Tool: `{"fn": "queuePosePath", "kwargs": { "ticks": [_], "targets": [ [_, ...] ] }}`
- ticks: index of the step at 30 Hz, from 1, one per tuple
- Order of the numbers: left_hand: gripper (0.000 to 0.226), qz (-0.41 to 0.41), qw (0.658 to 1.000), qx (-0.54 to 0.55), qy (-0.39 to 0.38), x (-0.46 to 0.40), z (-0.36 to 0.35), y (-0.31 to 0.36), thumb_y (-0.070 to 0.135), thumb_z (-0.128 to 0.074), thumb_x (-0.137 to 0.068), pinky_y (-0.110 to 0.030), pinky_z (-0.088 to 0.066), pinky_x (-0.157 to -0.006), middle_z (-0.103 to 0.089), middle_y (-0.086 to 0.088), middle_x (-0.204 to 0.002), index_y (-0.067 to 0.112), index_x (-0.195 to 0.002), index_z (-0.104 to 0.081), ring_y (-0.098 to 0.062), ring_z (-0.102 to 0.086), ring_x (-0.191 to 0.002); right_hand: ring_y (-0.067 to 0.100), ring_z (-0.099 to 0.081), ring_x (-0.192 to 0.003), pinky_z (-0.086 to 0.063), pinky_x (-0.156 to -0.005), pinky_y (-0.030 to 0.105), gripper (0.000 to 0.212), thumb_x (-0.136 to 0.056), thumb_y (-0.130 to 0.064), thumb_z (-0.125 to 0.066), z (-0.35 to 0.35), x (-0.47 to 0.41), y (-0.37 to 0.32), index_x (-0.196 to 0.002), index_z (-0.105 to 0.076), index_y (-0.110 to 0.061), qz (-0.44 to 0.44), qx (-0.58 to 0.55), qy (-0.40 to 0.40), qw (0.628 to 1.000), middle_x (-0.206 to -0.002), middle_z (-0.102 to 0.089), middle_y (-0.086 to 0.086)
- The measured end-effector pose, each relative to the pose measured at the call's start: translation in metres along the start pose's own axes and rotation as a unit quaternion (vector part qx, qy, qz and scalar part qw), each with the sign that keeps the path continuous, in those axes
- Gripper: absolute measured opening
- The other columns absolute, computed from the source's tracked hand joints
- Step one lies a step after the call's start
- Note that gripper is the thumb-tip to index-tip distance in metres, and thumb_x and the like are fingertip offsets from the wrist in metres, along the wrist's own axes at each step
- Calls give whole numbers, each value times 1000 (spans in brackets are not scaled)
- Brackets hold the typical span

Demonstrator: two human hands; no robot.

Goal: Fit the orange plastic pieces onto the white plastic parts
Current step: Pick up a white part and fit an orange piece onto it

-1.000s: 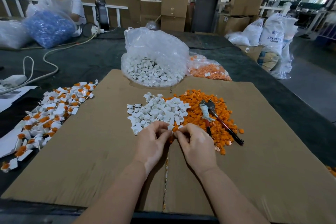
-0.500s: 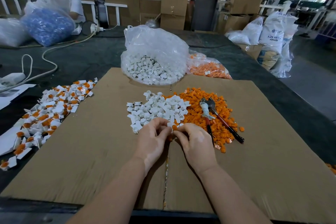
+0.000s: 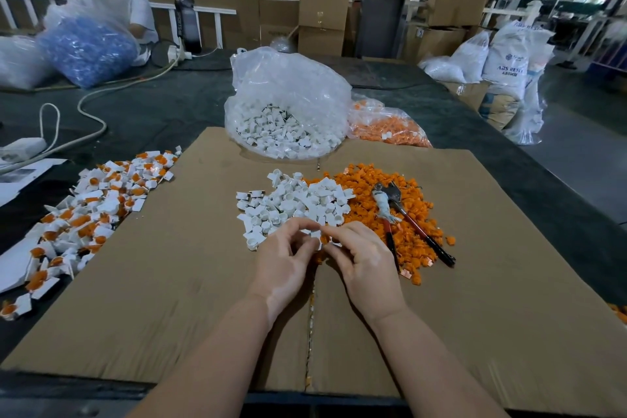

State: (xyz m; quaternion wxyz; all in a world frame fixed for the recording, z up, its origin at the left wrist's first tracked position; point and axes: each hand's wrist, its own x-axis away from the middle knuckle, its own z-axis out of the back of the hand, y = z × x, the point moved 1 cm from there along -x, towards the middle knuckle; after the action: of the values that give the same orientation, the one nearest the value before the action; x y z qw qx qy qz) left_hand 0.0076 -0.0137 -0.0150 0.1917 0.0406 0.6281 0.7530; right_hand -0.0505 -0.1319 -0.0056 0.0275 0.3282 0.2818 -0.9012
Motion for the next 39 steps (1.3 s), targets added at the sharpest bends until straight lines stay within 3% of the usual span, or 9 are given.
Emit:
{"fn": "queuePosePath", "kwargs": {
  "ticks": [7, 11, 15, 18, 22, 27, 31, 35, 39],
  "targets": [
    [21, 10, 1000, 15, 2, -1, -1, 0, 11, -63, -86, -14, -43, -63, -60, -3, -67, 32, -84, -61, -15, -57, -69, 17, -59, -81, -48, -76, 22, 22, -80, -3, -69, -2, 0, 2, -101, -70, -10, -1, 5, -7, 1000, -83, -61, 4],
    [16, 14, 999, 27, 11, -2, -1, 1, 9, -64, -85, -9, -42, -59, -64, -20, -76, 25, -86, -61, -18, -58, -70, 21, -60, -86, -49, -80, 31, 27, -79, -9, -72, 0, 0, 1, -105, -68, -8, -3, 31, 7, 1000, -89, -64, 5],
    [16, 19, 999, 27, 27, -4, 0, 0, 10, -65, -85, -9, -41, -58, -66, -21, -79, 25, -85, -61, -23, -61, -71, 26, -55, -104, -39, -86, 40, 33, -85, -24, -65, 16, -12, 14, -114, -62, -9, -151, 188, 90, 966, -110, -63, 9],
    [18, 21, 999, 19, 26, -5, 0, -1, 9, -63, -86, -12, -42, -61, -65, -20, -78, 27, -85, -59, -22, -62, -73, 28, -42, -117, -31, -96, 44, 49, -89, -49, -46, 30, -23, 32, -122, -49, -12, -346, 315, -48, 883, -127, -48, 8],
    [16, 33, 998, 54, 17, -7, -1, 2, 4, -60, -88, -9, -46, -62, -63, -28, -81, 20, -87, -59, -4, -64, -64, 29, -35, -125, -23, -103, 52, 61, -85, -56, -45, 35, -34, 46, -128, -44, -13, -403, 330, -168, 836, -137, -39, 9],
    [10, 39, 998, 41, 14, -9, 2, 4, 6, -59, -89, -6, -43, -58, -65, -27, -84, 15, -93, -60, -2, -61, -60, 34, -33, -123, -28, -101, 49, 56, -83, -49, -51, 37, -44, 50, -123, -48, -10, -421, 297, -177, 839, -137, -35, 16],
    [11, 53, 997, 56, 14, -11, 4, 5, 6, -59, -89, -6, -41, -52, -60, -1, -60, 9, -99, -60, 2, -54, -50, 36, -40, -118, -35, -98, 45, 56, -86, -48, -47, 45, -50, 51, -123, -44, -6, -444, 242, -161, 848, -130, -41, 19],
    [12, 75, 992, 90, 42, -17, 3, 8, 7, -62, -87, -13, -45, -52, -61, -4, -62, 10, -98, -60, -6, -56, -50, 27, -51, -94, -41, -76, 35, 34, -91, -39, -44, 53, -53, 38, -103, -47, -7, -378, 157, -165, 897, -105, -54, 12],
    [11, 117, 980, 146, 74, -27, 0, 14, 9, -66, -84, -17, -43, -45, -64, -6, -68, 12, -94, -62, -5, -57, -47, 8, -44, -67, -36, -58, 28, 22, -91, -34, -46, 58, -51, 10, -93, -53, -14, -300, 55, -202, 931, -81, -45, -4]
  ]
}}
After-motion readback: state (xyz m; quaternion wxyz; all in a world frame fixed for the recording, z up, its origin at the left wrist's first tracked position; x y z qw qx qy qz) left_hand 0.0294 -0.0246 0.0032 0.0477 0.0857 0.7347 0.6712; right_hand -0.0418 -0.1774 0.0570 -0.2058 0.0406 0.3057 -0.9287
